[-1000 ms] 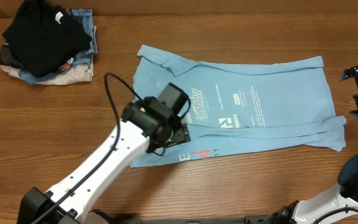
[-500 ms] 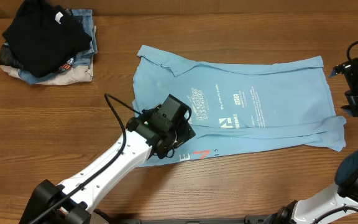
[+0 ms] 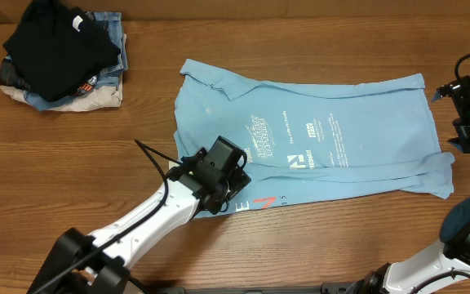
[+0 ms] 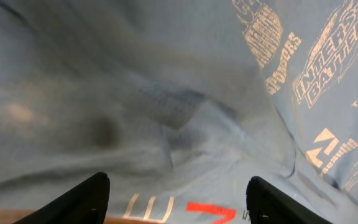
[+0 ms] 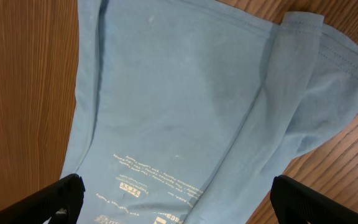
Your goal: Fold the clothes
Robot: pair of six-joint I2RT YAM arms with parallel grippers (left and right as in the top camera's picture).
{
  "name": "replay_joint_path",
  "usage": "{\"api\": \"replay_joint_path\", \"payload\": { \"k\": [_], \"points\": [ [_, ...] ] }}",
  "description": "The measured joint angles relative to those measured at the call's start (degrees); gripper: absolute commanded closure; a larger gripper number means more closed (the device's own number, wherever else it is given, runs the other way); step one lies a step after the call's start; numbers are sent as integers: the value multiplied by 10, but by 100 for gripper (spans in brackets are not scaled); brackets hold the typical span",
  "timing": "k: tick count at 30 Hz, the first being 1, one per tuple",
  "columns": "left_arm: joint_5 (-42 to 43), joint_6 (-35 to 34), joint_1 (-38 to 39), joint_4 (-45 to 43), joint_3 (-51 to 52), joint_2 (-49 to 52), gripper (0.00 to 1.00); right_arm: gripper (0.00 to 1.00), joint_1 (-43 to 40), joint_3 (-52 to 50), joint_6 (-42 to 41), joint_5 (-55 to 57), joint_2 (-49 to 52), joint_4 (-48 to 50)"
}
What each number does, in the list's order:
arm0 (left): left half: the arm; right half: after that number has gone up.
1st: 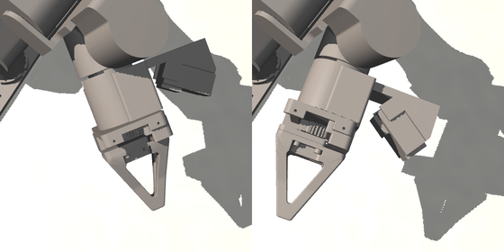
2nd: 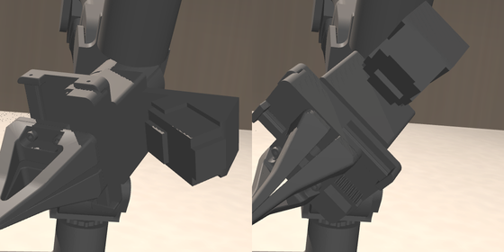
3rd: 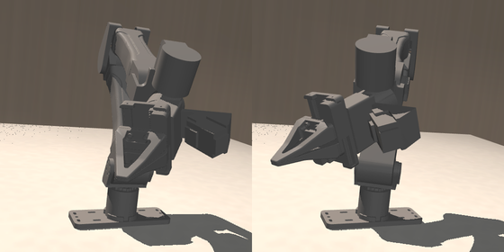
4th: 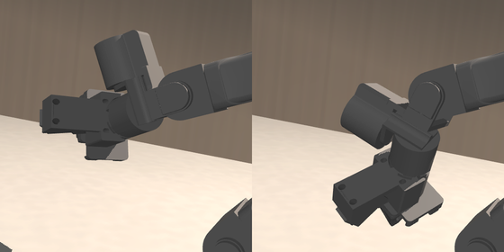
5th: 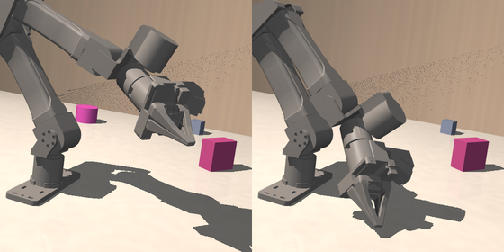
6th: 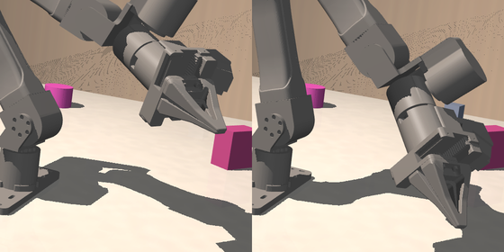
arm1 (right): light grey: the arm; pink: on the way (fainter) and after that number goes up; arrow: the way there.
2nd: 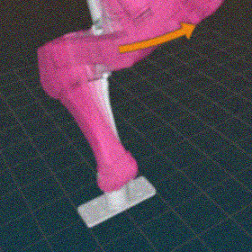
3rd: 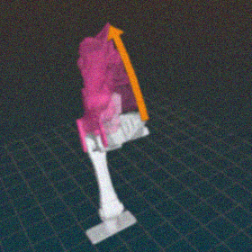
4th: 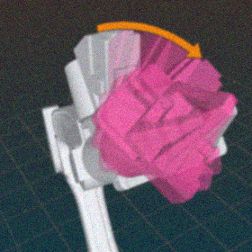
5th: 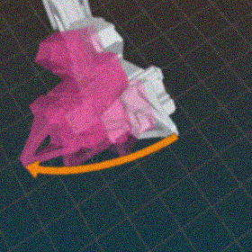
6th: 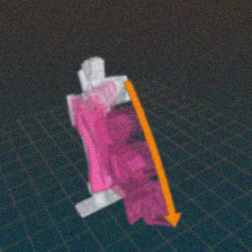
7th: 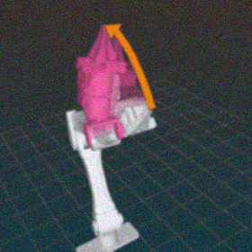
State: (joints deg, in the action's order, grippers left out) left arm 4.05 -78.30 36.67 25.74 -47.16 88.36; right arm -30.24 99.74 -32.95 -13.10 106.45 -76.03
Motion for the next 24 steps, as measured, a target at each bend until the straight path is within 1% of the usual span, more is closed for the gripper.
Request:
{"api": "replay_joint_path", "payload": {
  "k": [6, 8, 12, 15, 19, 20, 24],
  "points": [
    [1, 1, 0, -66, 1, 65, 33, 0, 0, 0, 0, 0, 0, -1],
    [4, 2, 0, -85, -1, 69, 34, 0, 0, 0, 0, 0, 0, -1],
    [7, 5, -1, -88, -2, 73, 36, 0, 0, 0, 0, 0, 0, -1],
    [7, 7, -1, -88, -2, 74, 41, 0, 0, 0, 0, 0, 0, -1],
    [10, 16, -1, -88, -2, 75, 43, 0, 0, 0, 0, 0, 0, -1],
    [10, 19, -1, -86, -2, 75, 45, 0, 0, 0, 0, 0, 0, -1],
    [11, 24, -1, -76, -2, 73, 45, 0, 0, 0, 0, 1, 0, -1]
  ]
}}
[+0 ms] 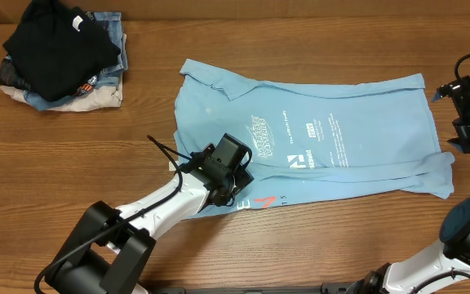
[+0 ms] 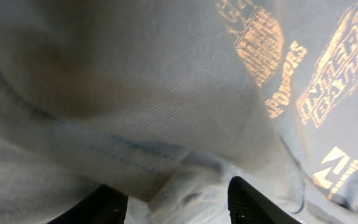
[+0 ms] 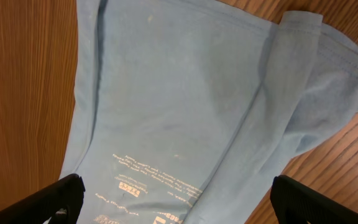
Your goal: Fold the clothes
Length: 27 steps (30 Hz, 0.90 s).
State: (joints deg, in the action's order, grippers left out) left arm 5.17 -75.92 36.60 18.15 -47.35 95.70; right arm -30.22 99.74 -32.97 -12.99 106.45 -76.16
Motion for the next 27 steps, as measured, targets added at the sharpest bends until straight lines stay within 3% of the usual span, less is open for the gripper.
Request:
{"api": "replay_joint_path", "payload": {
  "k": [9, 27],
  "points": [
    [-1, 16, -20, 79, -1, -16, 41, 0, 0, 0, 0, 10, 0, -6],
    [7, 90, -43, 145, -36, -44, 37, 0, 0, 0, 13, 13, 0, -6]
  ]
}}
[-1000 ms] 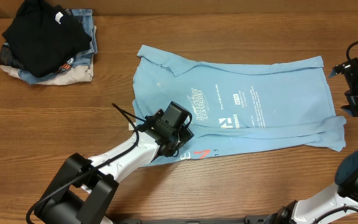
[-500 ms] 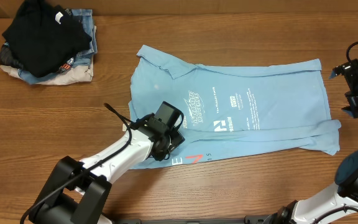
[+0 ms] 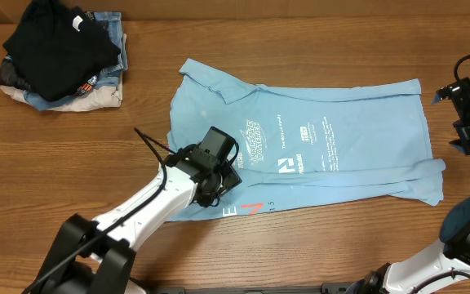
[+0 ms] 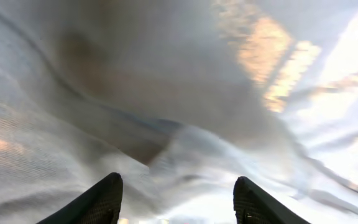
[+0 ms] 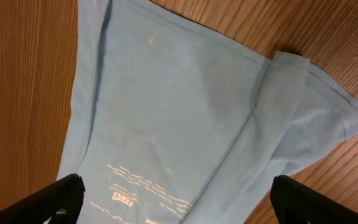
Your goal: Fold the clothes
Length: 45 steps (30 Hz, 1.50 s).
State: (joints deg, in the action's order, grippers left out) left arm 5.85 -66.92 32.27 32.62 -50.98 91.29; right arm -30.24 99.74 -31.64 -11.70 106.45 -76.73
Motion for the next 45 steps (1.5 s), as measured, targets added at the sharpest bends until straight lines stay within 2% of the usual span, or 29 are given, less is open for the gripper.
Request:
{"api": "replay_joint_path", "payload": {
  "k": [12, 15, 23, 36, 45],
  "points": [
    [21, -6, 4, 6, -4, -2, 40, 0, 0, 0, 2, 0, 0, -3],
    [24, -6, 4, 4, -4, 6, 43, 0, 0, 0, 2, 0, 0, -3],
    [32, -6, 4, 1, -4, 36, 43, 0, 0, 0, 2, 1, 0, -5],
    [31, -6, 4, -5, -4, 37, 53, 0, 0, 0, 2, 1, 0, -6],
    [23, -6, 4, -5, -4, 37, 51, 0, 0, 0, 2, 1, 0, -7]
  ]
}}
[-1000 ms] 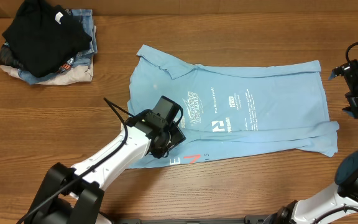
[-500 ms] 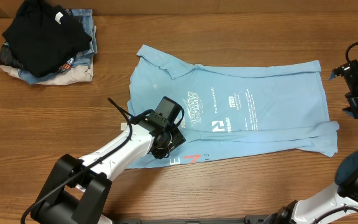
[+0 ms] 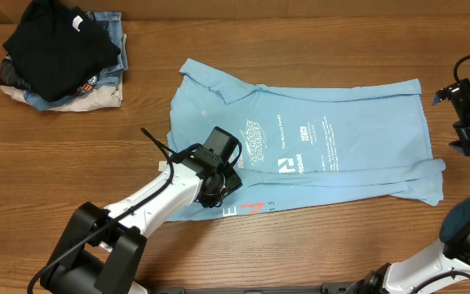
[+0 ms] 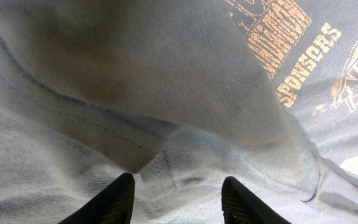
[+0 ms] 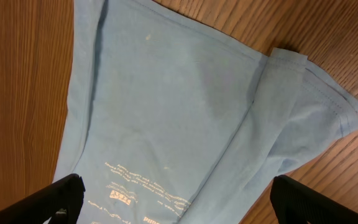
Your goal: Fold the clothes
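Note:
A light blue T-shirt [image 3: 333,139] with white print lies spread on the wooden table [image 3: 72,180]. My left gripper [image 3: 221,167] presses down on its lower left part. In the left wrist view the gripper [image 4: 178,202] has its jaws partly apart, with a stitched hem fold [image 4: 163,174] lying between the two black tips. My right gripper [image 3: 469,114] hovers off the shirt's right edge, wide open and empty [image 5: 176,199]. Below it are the shirt's right end and a folded sleeve [image 5: 303,106].
A pile of dark and denim clothes [image 3: 59,53] sits at the table's far left corner. Bare wood [image 3: 341,245] runs along the front below the shirt.
The left gripper shifted slightly right on the cloth, and its fingertips stand a little closer together around the hem fold. The shirt and the right gripper stay put.
At first the left gripper was wide open low over the shirt's lower left. Then it was down in the cloth with narrower jaws. After that the whole shirt lay a little further left. Now the jaws straddle the hem. The right gripper stayed open throughout.

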Robot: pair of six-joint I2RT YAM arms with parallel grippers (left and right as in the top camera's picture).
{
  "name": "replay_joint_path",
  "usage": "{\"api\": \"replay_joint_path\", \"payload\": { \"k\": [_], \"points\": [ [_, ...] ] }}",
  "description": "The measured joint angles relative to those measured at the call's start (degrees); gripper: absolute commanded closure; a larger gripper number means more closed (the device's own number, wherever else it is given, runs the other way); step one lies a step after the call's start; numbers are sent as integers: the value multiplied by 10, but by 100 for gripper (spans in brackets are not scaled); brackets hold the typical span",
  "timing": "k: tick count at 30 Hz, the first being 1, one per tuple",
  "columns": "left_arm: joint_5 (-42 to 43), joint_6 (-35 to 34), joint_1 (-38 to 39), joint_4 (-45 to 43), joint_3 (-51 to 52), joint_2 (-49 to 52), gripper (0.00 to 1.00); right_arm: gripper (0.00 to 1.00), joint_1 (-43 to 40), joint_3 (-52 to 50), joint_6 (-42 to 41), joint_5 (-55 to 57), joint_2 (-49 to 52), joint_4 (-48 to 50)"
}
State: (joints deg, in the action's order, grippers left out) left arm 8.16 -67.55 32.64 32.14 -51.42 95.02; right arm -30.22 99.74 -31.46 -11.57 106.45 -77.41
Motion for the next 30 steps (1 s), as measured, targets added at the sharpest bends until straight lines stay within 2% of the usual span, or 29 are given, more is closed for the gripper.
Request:
{"api": "replay_joint_path", "payload": {
  "k": [13, 20, 27, 30],
  "points": [
    [0, 0, 0, -9, 0, 20, 53, 0, 0, 0, 0, 0, 0, 0],
    [0, -3, 0, -11, 0, 23, 76, 0, 0, 0, 0, 0, 0, 0],
    [0, -2, 0, -11, 0, 23, 81, 0, 0, 0, 0, 5, 0, 0],
    [0, 0, 0, -11, 0, 23, 87, 0, 0, 0, 0, 5, 0, 0]
  ]
}}
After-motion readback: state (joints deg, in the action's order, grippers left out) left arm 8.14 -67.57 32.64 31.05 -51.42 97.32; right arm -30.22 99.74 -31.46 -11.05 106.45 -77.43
